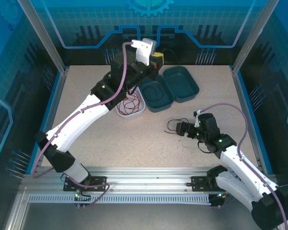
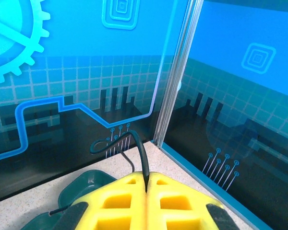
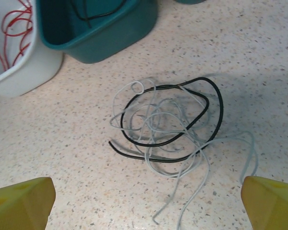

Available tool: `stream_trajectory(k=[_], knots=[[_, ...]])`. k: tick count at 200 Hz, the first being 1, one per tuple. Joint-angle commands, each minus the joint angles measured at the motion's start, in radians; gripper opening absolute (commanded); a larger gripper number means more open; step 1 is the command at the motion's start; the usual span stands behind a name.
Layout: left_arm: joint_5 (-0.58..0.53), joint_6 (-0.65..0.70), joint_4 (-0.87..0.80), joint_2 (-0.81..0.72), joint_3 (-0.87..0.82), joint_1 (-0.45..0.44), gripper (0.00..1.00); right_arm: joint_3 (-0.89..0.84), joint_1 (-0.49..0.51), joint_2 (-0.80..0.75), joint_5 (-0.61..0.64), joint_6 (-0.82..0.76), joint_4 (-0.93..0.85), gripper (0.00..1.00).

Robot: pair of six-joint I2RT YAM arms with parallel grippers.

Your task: Untangle the cables

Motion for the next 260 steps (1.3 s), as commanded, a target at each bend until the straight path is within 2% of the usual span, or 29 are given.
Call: stream_trajectory(k=[1, 100, 172, 260], knots=[[0.039, -0.037, 0.014, -0.006, 0.045, 0.004, 0.00, 0.026, 0.003, -0.026, -0.011, -0.039, -0.016, 1.00], [0.010, -0.043, -0.009, 0.062, 0.126, 0.042, 0.00, 0.053, 0.001, 0.019, 0.080, -0.006, -0.045, 1.00], [-0.048, -0.098, -0.030, 0.237, 0.257, 0.054, 0.00, 0.052, -0.002, -0.034, 0.123, -0.003, -0.096, 1.00], [-0.111, -0.205, 0.009, 0.396, 0.300, 0.074, 0.00, 0.033, -0.007, -0.057, 0.131, -0.012, -0.113, 1.00]])
